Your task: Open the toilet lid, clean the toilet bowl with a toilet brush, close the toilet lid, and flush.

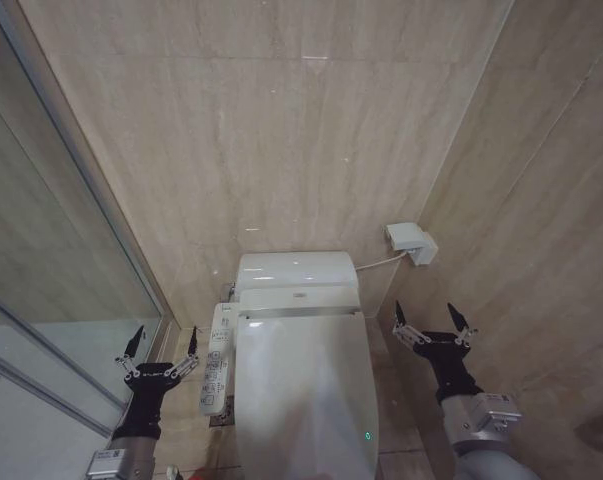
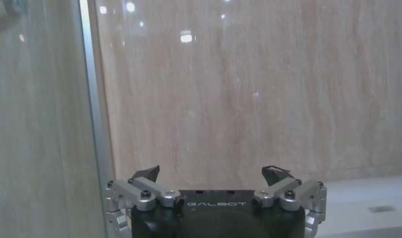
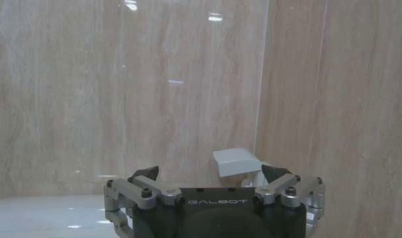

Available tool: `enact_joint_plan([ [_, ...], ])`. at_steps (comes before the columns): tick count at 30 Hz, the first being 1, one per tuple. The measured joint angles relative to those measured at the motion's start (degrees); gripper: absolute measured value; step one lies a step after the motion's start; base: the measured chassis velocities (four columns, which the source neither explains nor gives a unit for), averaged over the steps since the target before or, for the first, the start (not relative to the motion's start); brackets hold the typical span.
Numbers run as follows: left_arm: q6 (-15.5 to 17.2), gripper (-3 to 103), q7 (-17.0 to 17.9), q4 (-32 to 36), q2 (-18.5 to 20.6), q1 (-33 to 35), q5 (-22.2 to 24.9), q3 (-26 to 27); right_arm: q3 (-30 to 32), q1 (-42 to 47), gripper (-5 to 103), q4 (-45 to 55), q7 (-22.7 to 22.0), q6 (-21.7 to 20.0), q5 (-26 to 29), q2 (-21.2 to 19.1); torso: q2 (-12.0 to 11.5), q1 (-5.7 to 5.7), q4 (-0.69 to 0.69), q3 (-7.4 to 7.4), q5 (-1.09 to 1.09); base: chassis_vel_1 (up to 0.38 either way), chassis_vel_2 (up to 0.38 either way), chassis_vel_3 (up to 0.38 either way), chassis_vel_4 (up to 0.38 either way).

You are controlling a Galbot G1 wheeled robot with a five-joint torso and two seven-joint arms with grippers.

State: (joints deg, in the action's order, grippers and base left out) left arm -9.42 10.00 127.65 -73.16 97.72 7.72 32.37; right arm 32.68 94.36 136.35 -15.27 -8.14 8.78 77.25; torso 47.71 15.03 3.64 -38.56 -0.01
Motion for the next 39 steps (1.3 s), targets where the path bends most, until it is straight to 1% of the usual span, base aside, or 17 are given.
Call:
enact_joint_plan([
  [1,1.3,100,-0.4,0.9,0.3,0.1,1.2,0.4,0.0,0.0,100,0.0,0.0,0.0,0.0,0.0,0.0,0.0,0.0,0.0,0.0,0.0,0.0,0.0,0.0],
  [3,4.1,100,-2.3,3.1,0.7,0.2,2.8,1.9,0.0,0.0,100,0.0,0.0,0.0,0.0,0.0,0.0,0.0,0.0,0.0,0.0,0.0,0.0,0.0,0.0],
  [4,4.1,100,-2.3,3.1,0.7,0.2,2.8,1.9,0.0,0.0,100,0.0,0.0,0.0,0.0,0.0,0.0,0.0,0.0,0.0,0.0,0.0,0.0,0.0,0.0],
  [7,9.0,100,-5.8,6.9,0.4,0.2,2.9,5.4,0.0,0.0,100,0.0,0.0,0.0,0.0,0.0,0.0,0.0,0.0,0.0,0.01,0.0,0.0,0.0,0.0],
  [8,9.0,100,-5.8,6.9,0.4,0.2,2.9,5.4,0.0,0.0,100,0.0,0.0,0.0,0.0,0.0,0.0,0.0,0.0,0.0,0.01,0.0,0.0,0.0,0.0],
  [10,10.0,100,-6.2,8.0,-0.4,0.2,1.8,6.3,0.0,0.0,100,0.0,0.0,0.0,0.0,0.0,0.0,0.0,0.0,0.0,0.01,0.0,0.0,0.0,0.0],
  [12,10.0,100,-6.2,8.2,-0.8,0.2,1.3,6.7,0.0,0.0,100,0.0,0.0,0.0,0.0,0.0,0.0,0.0,0.0,0.0,0.01,0.0,0.0,0.0,0.0],
  [15,8.6,100,-5.6,7.9,-1.6,0.1,0.9,7.2,0.0,0.0,100,0.0,0.0,0.0,0.0,0.0,0.0,0.0,0.0,0.0,0.01,0.0,0.0,0.0,0.0],
  [16,8.6,100,-5.6,7.9,-1.6,0.1,0.9,7.2,0.0,0.0,100,0.0,0.0,0.0,0.0,0.0,0.0,0.0,0.0,0.0,0.01,0.0,0.0,0.0,0.0],
  [19,5.1,100,-5.0,5.9,-2.4,0.2,0.7,8.0,0.0,0.0,100,0.0,0.0,0.0,0.0,0.0,0.0,0.0,0.0,0.0,0.01,0.0,0.0,0.0,0.0],
  [20,5.1,100,-5.0,5.9,-2.4,0.2,0.7,8.0,0.0,0.0,100,0.0,0.0,0.0,0.0,0.0,0.0,0.0,0.0,0.0,0.01,0.0,0.0,0.0,0.0],
  [23,2.1,100,-5.0,3.8,-3.0,0.2,0.8,8.3,0.0,0.0,100,0.0,0.0,0.0,0.0,0.0,0.0,0.0,0.0,0.0,0.01,0.0,0.0,0.0,0.0],
  [24,2.1,100,-5.0,3.8,-3.0,0.2,0.8,8.3,0.0,0.0,100,0.0,0.0,0.0,0.0,0.0,0.0,0.0,0.0,0.0,0.01,0.0,0.0,0.0,0.0],
  [27,-0.6,100,-5.0,1.7,-3.7,0.1,0.2,8.2,0.0,0.0,100,0.0,0.0,0.0,0.0,0.0,0.0,0.0,0.0,0.0,0.0,0.0,0.0,0.0,0.0],
  [31,-1.3,100,-5.0,1.2,-4.3,0.0,-0.1,8.1,0.0,0.0,100,0.0,0.0,0.0,0.0,0.0,0.0,0.0,0.0,0.0,0.0,0.0,0.0,0.0,0.0],
  [39,-1.1,100,-5.1,1.8,-5.9,-0.4,-0.8,7.9,0.0,0.0,100,0.0,0.0,0.0,0.0,0.0,0.0,0.0,0.0,0.0,0.01,0.0,0.0,0.0,0.0],
])
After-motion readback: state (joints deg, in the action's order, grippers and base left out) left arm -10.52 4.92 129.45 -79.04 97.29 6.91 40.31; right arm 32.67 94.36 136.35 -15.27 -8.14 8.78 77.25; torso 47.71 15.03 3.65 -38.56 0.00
